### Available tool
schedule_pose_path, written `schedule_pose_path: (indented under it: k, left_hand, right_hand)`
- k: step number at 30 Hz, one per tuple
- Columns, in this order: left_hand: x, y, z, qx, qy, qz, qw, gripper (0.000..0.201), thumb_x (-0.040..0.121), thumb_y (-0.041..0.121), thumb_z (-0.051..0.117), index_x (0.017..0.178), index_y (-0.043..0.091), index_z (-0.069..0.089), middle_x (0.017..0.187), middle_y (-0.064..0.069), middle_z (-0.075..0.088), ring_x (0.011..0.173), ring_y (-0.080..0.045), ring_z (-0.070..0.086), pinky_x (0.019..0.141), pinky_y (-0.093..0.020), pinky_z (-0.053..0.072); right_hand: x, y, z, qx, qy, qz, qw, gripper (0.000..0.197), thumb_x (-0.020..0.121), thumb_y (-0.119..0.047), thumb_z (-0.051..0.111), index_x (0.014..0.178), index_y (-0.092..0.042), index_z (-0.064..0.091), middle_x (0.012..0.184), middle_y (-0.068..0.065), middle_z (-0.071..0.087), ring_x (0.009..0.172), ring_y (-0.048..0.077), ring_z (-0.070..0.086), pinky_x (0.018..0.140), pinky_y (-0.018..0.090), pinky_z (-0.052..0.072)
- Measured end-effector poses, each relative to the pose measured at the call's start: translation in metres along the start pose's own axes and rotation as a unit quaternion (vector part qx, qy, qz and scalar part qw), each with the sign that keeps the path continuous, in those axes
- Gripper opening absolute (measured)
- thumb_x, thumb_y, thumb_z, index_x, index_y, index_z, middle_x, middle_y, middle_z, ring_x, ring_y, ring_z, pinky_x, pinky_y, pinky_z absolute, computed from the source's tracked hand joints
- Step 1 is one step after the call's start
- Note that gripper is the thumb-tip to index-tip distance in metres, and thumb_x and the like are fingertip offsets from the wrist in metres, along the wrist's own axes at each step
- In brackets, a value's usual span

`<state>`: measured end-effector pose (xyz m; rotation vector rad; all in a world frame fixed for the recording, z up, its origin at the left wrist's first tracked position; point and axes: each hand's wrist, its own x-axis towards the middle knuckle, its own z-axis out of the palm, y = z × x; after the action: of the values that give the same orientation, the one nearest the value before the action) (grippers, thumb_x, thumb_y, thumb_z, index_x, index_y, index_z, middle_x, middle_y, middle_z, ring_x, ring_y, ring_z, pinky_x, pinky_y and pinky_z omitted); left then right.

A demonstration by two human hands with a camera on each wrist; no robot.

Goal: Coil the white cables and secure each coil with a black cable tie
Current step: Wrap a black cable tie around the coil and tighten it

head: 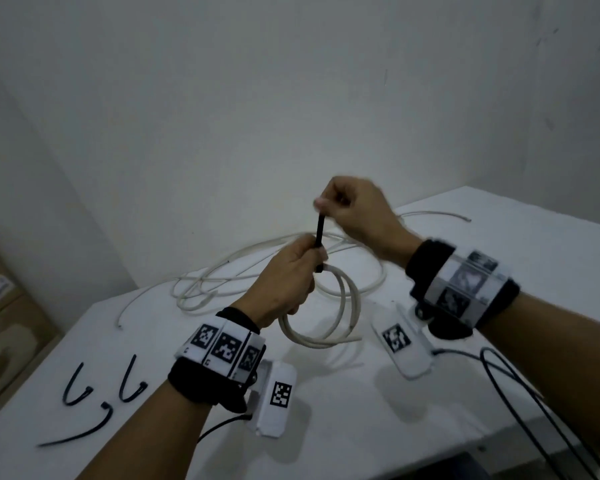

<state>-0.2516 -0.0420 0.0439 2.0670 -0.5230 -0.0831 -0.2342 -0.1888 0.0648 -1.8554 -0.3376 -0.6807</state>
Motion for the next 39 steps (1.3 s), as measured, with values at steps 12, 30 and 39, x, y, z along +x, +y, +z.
schedule_pose_path:
  k: [12, 30, 39]
  left_hand:
    - [-0.003, 0.004, 0.003, -0.078, -0.042, -0.089, 0.992, 0.021, 0.091, 0.026, 0.038, 0.077, 0.017, 0.05, 0.05, 0.005, 0.024, 0.045, -0.012, 0.014, 0.044, -0.021, 0.013]
    - [0.001, -0.002, -0.002, -0.124, -0.019, -0.06, 0.99, 0.025, 0.1, 0.03, 0.044, 0.107, 0.016, 0.064, 0.048, 0.005, 0.024, 0.039, -0.01, 0.016, 0.038, -0.017, 0.019]
    - [0.001, -0.001, 0.002, -0.166, -0.048, -0.098, 0.98, 0.026, 0.099, 0.033, 0.042, 0.095, 0.018, 0.063, 0.05, 0.006, 0.019, 0.038, -0.008, 0.014, 0.038, -0.014, 0.014]
  right_hand:
    - [0.021, 0.004, -0.014, -0.008, -0.006, 0.049, 0.999, 0.026, 0.087, -0.018, 0.065, 0.062, -0.017, 0.057, 0.06, -0.001, 0.058, 0.047, 0.002, 0.05, 0.046, 0.016, 0.037]
    - [-0.017, 0.02, 0.007, 0.091, -0.082, 0.041, 0.992, 0.027, 0.093, -0.019, 0.056, 0.074, -0.003, 0.064, 0.071, 0.007, 0.066, 0.057, 0.011, 0.056, 0.056, 0.017, 0.045]
    - [-0.015, 0.023, 0.006, 0.099, -0.048, 0.088, 0.99, 0.03, 0.092, -0.021, 0.059, 0.077, 0.003, 0.067, 0.063, 0.005, 0.064, 0.054, 0.014, 0.058, 0.055, 0.022, 0.047]
